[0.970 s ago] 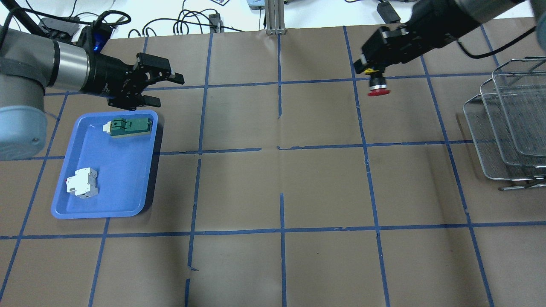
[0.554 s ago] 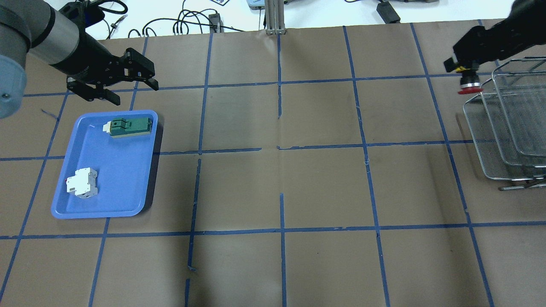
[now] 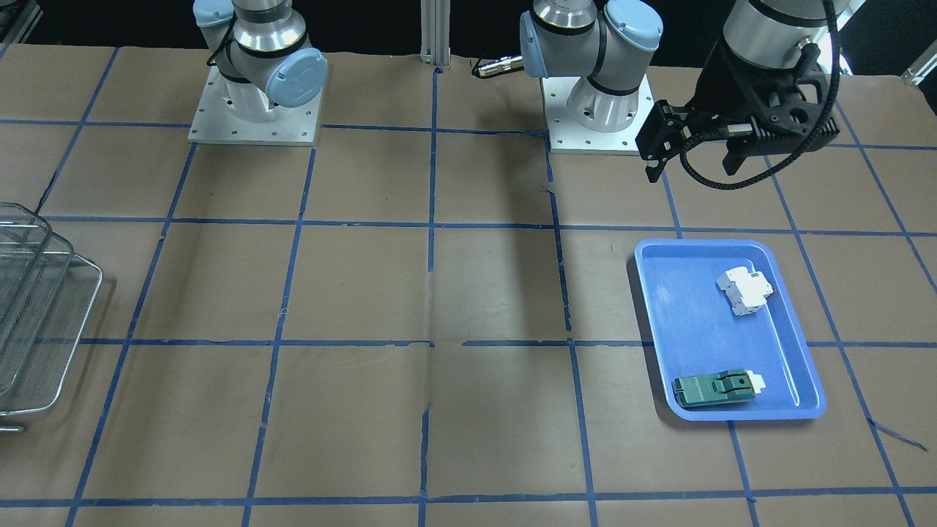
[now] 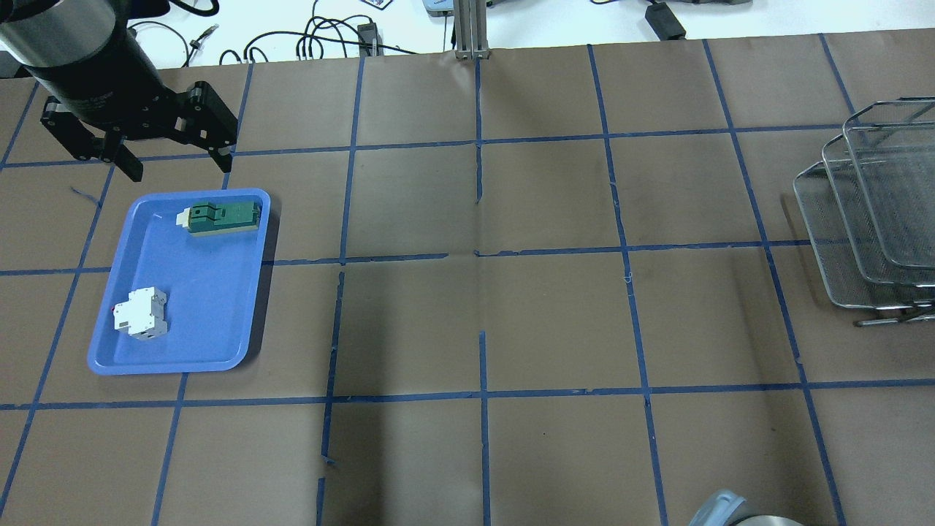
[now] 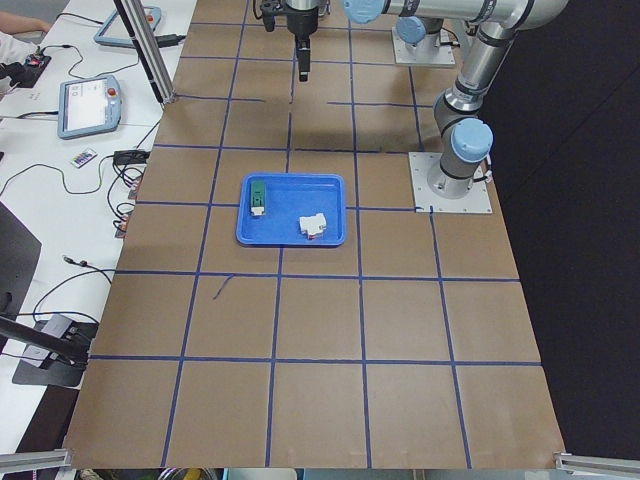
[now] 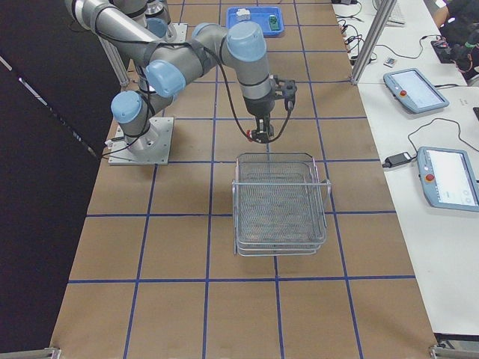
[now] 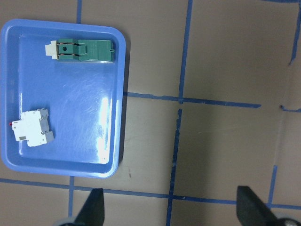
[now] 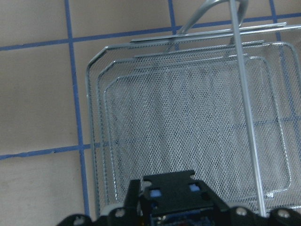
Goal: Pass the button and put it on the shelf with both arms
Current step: 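Release the button into the mesh basket with the right gripper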
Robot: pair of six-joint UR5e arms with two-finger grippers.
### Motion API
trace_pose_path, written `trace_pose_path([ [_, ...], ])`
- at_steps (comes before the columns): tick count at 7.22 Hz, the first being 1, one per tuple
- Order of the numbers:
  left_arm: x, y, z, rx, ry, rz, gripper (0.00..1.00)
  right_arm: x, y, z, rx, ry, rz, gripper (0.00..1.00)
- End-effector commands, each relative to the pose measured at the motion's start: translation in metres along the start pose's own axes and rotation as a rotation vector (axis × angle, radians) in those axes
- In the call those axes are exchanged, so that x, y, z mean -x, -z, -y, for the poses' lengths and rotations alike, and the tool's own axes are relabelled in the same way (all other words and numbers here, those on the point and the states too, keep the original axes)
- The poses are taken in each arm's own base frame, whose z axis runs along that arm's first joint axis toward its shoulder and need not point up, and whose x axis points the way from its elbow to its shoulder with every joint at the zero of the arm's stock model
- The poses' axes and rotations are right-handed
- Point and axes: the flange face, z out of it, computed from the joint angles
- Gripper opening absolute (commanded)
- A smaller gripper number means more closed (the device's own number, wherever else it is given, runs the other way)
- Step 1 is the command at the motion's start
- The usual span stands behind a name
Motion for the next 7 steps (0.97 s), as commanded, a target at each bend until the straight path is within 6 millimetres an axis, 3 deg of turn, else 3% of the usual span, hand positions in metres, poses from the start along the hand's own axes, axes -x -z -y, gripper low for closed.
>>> trace_pose_path([
  [1, -0.002, 0.0, -0.006, -0.001, -0.008, -0.007, 1.0, -0.013, -0.005, 0.013, -0.111, -0.012, 0.027, 0.99],
  [5, 0.003, 0.009, -0.009, -0.038, 0.0, -0.008, 1.0, -0.002, 0.01, 0.007, -0.086, -0.007, 0.04, 1.0],
  [7, 0.003, 0.011, -0.009, -0.041, 0.0, -0.009, 1.0, 0.021, 0.04, -0.005, -0.089, -0.002, 0.055, 1.0],
])
